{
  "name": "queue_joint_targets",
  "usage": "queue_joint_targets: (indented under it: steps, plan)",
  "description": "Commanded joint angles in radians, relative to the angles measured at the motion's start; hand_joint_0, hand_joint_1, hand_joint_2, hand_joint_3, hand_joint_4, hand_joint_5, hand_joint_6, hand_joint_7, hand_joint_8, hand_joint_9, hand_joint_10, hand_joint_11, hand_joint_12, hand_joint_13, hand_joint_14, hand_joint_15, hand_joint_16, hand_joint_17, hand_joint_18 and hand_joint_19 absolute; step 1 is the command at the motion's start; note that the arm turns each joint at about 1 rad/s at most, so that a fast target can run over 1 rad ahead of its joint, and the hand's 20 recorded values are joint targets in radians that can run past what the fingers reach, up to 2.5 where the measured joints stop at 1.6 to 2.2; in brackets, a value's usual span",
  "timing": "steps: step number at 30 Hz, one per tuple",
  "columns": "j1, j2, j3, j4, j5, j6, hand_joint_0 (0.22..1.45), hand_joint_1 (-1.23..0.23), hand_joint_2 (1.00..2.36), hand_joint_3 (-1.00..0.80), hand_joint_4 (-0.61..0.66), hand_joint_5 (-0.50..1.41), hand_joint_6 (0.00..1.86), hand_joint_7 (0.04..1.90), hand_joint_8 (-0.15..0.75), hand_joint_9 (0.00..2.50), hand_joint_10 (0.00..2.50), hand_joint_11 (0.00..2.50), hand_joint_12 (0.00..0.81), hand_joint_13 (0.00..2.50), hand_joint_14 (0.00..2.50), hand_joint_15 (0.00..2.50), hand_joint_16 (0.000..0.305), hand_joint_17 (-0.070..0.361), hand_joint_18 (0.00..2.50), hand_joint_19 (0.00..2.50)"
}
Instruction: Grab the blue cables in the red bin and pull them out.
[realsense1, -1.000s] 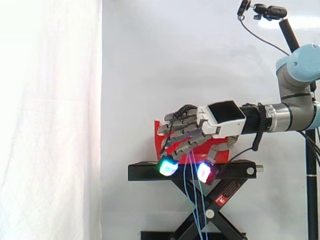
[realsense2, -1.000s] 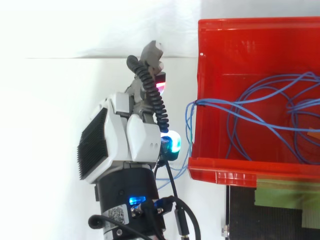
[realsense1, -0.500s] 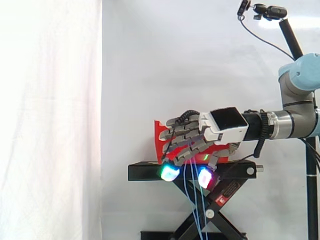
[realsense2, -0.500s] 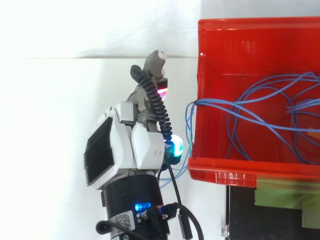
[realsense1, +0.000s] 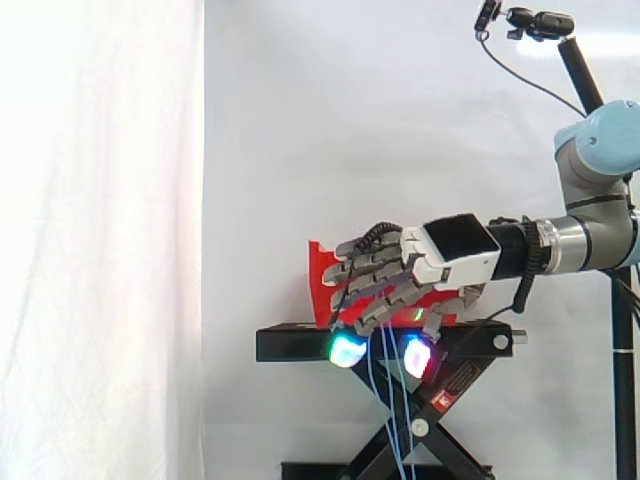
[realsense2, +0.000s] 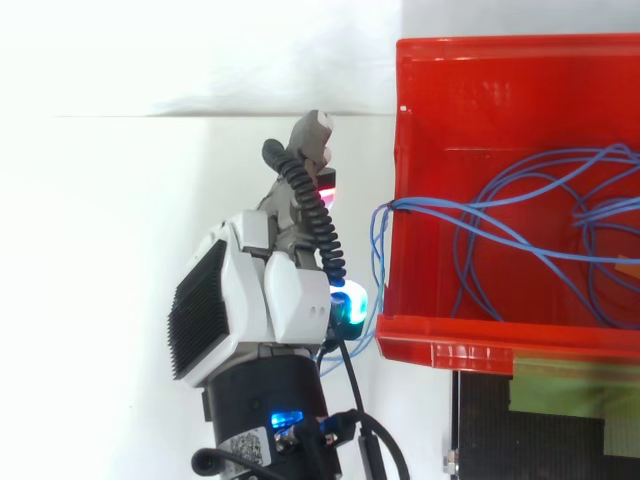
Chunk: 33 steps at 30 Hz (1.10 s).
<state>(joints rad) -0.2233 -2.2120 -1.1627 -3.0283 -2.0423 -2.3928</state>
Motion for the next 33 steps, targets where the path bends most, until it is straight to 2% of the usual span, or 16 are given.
queue_joint_targets:
  steps: [1, 3, 5, 16, 26, 29, 33]
  plan:
    - [-0.001, 0.0, 0.023, -0.032, 0.002, 0.002, 0.79, -1.02, 1.0, -1.0, -0.05, 0.55, 0.01, 0.56, 0.197, 0.53, 0.01, 0.3, 0.314, 0.38, 0.01, 0.18, 0.042, 0.095, 0.24, 0.2]
    - [-0.002, 0.0, 0.06, -0.08, 0.008, 0.004, 0.79, -1.02, 1.0, -1.0, -0.05, 0.55, 0.01, 0.55, 0.197, 0.53, 0.01, 0.3, 0.315, 0.38, 0.01, 0.18, 0.042, 0.095, 0.24, 0.2]
    - [-0.002, 0.0, 0.066, -0.075, 0.016, 0.007, 0.79, -1.02, 1.0, -1.0, -0.05, 0.55, 0.01, 0.55, 0.199, 0.53, 0.01, 0.28, 0.315, 0.38, 0.01, 0.18, 0.042, 0.095, 0.24, 0.19]
    - [-0.002, -0.002, 0.067, -0.067, 0.017, 0.024, 0.8, -1.02, 1.0, -1.0, -0.04, 0.57, 0.01, 0.57, 0.2, 0.53, 0.01, 0.29, 0.315, 0.38, 0.01, 0.18, 0.042, 0.095, 0.24, 0.2]
    - [-0.002, -0.002, 0.061, -0.05, 0.017, 0.024, 0.79, -1.05, 1.0, -1.0, -0.06, 0.57, 0.01, 0.67, 0.199, 0.53, 0.01, 0.3, 0.319, 0.4, 0.01, 0.18, 0.043, 0.097, 0.25, 0.2]
    - [-0.002, 0.0, 0.035, 0.003, 0.017, 0.025, 0.79, -1.05, 1.0, -1.0, -0.06, 0.56, 0.01, 0.66, 0.196, 0.52, 0.01, 0.3, 0.319, 0.4, 0.01, 0.19, 0.043, 0.097, 0.25, 0.2]
    - [-0.002, 0.0, 0.021, 0.032, 0.017, 0.031, 0.79, -1.06, 1.0, -1.0, -0.06, 0.56, 0.01, 0.66, 0.197, 0.52, 0.01, 0.29, 0.32, 0.4, 0.01, 0.19, 0.043, 0.097, 0.25, 0.2]
